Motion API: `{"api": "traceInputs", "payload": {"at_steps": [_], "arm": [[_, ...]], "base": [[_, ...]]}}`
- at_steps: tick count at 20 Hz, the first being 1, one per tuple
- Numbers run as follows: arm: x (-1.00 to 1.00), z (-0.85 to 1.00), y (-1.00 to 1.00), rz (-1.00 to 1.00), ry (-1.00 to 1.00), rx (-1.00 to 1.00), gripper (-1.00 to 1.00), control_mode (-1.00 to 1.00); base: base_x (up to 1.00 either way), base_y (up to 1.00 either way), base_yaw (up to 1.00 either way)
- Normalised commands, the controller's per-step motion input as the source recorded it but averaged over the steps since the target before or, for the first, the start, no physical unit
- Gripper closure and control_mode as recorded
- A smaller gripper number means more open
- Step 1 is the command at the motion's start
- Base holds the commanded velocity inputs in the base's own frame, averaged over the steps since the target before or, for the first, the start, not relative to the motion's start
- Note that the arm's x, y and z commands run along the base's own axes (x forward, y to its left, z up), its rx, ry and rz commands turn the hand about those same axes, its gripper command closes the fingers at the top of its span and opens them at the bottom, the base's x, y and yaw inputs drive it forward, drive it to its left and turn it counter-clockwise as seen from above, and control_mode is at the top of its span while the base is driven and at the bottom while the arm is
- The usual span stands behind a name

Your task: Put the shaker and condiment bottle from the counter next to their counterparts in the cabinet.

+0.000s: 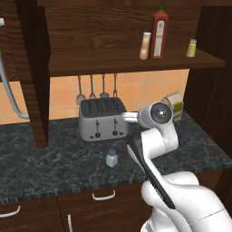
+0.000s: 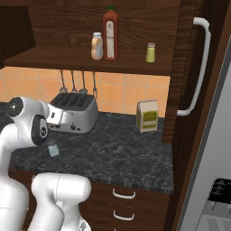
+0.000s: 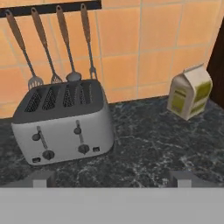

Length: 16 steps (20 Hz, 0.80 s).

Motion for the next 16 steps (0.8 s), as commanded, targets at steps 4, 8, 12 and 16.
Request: {"api": "traceInputs", "payload": {"at_steps": [4,8,12,16], "arm": [[0.0,-0.79,-0.26,0.32,0.1,0.1,-1.0,-1.0],[0.02,-0.51,-0.06,0.25,0.09,0.03,-1.0,-1.0],[0.08,-0.21,0.0,0.19,0.02,-0.02,-1.0,-1.0],[0.02,-0.13,0.0,0.24,0.01,-0.03,-1.0,-1.0]], "base": [[0.0,0.0,0.0],[0.0,0.0,0.0],[0.0,0.0,0.0],[0.0,0.0,0.0]]}}
